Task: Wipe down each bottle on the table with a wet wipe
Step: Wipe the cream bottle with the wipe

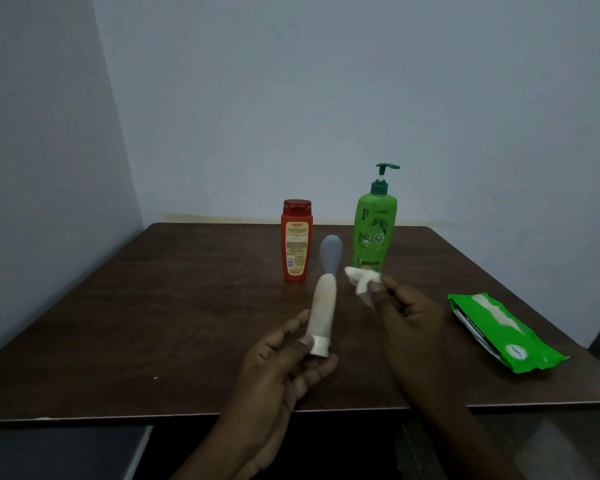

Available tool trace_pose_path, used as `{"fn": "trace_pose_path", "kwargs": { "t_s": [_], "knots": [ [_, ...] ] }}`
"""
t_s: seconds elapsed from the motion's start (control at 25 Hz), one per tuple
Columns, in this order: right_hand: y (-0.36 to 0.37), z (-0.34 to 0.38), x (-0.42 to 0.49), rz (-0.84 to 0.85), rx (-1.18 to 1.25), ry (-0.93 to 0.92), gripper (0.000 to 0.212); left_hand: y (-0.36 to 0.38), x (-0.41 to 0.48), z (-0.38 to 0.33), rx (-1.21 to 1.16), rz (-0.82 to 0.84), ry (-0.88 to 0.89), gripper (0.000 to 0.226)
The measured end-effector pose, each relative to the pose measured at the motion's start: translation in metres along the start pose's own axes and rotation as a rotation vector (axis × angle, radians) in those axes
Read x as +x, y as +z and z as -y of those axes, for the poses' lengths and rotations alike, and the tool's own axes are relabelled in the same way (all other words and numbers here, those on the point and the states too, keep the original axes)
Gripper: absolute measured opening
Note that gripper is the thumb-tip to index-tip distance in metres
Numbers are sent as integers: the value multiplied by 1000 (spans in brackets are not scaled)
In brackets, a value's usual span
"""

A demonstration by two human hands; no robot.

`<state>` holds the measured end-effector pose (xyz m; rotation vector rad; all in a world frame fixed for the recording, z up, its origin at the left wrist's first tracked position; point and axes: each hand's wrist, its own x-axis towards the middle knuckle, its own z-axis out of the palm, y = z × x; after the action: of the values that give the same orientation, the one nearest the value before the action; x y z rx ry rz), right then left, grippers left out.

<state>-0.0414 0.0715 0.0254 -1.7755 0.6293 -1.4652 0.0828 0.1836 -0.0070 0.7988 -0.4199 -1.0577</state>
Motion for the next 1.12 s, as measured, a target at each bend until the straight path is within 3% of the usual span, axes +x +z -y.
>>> {"fn": "trace_pose_path", "kwargs": {
  "t_s": [0.12, 0.24, 0.36, 0.44, 0.52, 0.6, 0.68, 0.76, 0.84, 0.92, 1.0, 1.04, 1.12],
  "knots": [
    [11, -11, -15, 208, -65, -140, 36, 4, 0, -4, -26, 71, -88, 37],
    [14, -14, -21, 298, -204, -368, 46, 1, 4, -12, -26, 95, -114, 34],
    [6, -6, -25, 471, -185, -385, 42, -1, 7, -17, -63, 56, -115, 33],
    [0, 5, -25, 559, -57, -240, 30, -2, 8, -16, -65, 22, -120, 29],
    [-2, 8, -14, 386, 77, -138, 24, -4, 8, -13, -32, 5, -113, 31],
    [0, 4, -1, 221, -50, -220, 31, -4, 8, -11, 6, -2, -105, 40],
    [10, -2, 0, 270, -210, -404, 43, -3, 6, -12, 33, 30, -91, 42],
    [17, -8, -9, 377, -200, -445, 43, -3, 6, -14, 51, 71, -56, 37],
    [18, -3, -22, 440, -75, -314, 37, -2, 7, -18, 76, 71, -3, 33],
    [11, 6, -27, 447, 144, -49, 24, -2, 7, -21, 85, 41, 28, 35],
    [3, 6, -21, 296, 316, 178, 10, -3, 7, -23, 51, 15, 6, 38],
    [1, 4, -17, 208, 343, 236, 7, -2, 8, -25, 30, -1, -16, 38],
    [-2, 3, -15, 97, 197, 164, 17, 1, 10, -30, 0, -39, -81, 29]
  ]
}}
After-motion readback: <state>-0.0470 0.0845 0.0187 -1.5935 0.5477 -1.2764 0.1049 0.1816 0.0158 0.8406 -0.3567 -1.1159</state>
